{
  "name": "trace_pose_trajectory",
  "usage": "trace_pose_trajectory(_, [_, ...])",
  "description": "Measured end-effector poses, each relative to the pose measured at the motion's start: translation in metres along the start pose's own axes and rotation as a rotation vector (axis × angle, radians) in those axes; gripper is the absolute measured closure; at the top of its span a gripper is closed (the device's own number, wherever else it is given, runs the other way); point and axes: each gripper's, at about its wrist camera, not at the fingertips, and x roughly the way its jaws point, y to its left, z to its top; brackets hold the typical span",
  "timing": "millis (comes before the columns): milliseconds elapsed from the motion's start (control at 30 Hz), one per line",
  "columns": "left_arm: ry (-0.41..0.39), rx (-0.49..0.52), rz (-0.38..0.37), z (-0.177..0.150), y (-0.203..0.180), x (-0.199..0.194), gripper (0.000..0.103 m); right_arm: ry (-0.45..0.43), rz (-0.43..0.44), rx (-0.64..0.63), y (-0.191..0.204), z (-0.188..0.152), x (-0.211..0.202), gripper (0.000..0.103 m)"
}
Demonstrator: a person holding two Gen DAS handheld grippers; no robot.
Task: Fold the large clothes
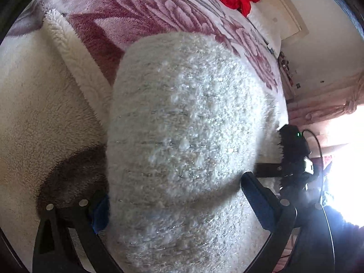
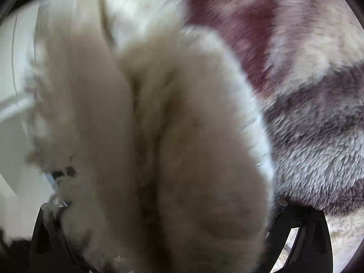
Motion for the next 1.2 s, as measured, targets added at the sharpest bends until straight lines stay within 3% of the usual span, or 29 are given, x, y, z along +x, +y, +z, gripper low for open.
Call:
trace_pose_trajectory(33, [-0.003,0.004,0.000,0.003,-0.003,-0.002,0.001,-0.027,0.010,0.003,0.001,-0.004,-0.004,0.014])
trace_pose_trajectory(67, [-0.001,0.008,0.000,0.004,-0.006,-0.004,0.001,-0.045,0.012,-0.003,0.004,-0.007,-0.008,0.030])
trace_pose_trajectory(100, [0.001,0.012,-0.001,0.007,-0.009,-0.005,0.001,-0.066,0.038,0.009,0.004,-0.013,-0.013,0.038])
trace_pose_trajectory(267, [0.007,0.060,0.007,0.027,-0.030,-0.011,0.004,-0.135,0.139,0.035,0.007,-0.043,-0.036,0.045])
trace_pose_trajectory(467, [0.009,0.141,-0.012,0.077,-0.074,-0.007,0.005,-0.214,0.203,0.025,0.014,-0.033,-0.077,0.046])
trace_pose_trajectory(600, [0.000,0.219,-0.022,0.122,-0.113,0.009,0.004,-0.301,0.220,0.021,0.014,-0.006,-0.125,0.046])
trace_pose_trajectory(733, [-0.012,0.273,-0.054,0.195,-0.146,0.051,0.005,-0.385,0.237,0.012,0.011,0.049,-0.180,0.046])
trace_pose_trajectory(867, [0.019,0.328,-0.072,0.267,-0.174,0.120,0.005,-0.451,0.214,0.009,-0.004,0.118,-0.234,0.046])
trace_pose_trajectory(967, [0.083,0.344,-0.075,0.301,-0.182,0.175,0.005,-0.490,0.178,0.036,-0.028,0.161,-0.271,0.046])
trace_pose_trajectory(1067, [0.152,0.375,-0.015,0.318,-0.186,0.218,0.005,-0.509,0.140,0.088,-0.058,0.184,-0.285,0.046])
trace_pose_trajectory(1167, [0.190,0.406,0.008,0.321,-0.186,0.228,0.004,-0.497,0.128,0.141,-0.088,0.190,-0.285,0.046])
trace_pose_trajectory(1200, [0.193,0.413,0.015,0.322,-0.187,0.228,0.004,-0.493,0.123,0.144,-0.094,0.189,-0.284,0.041])
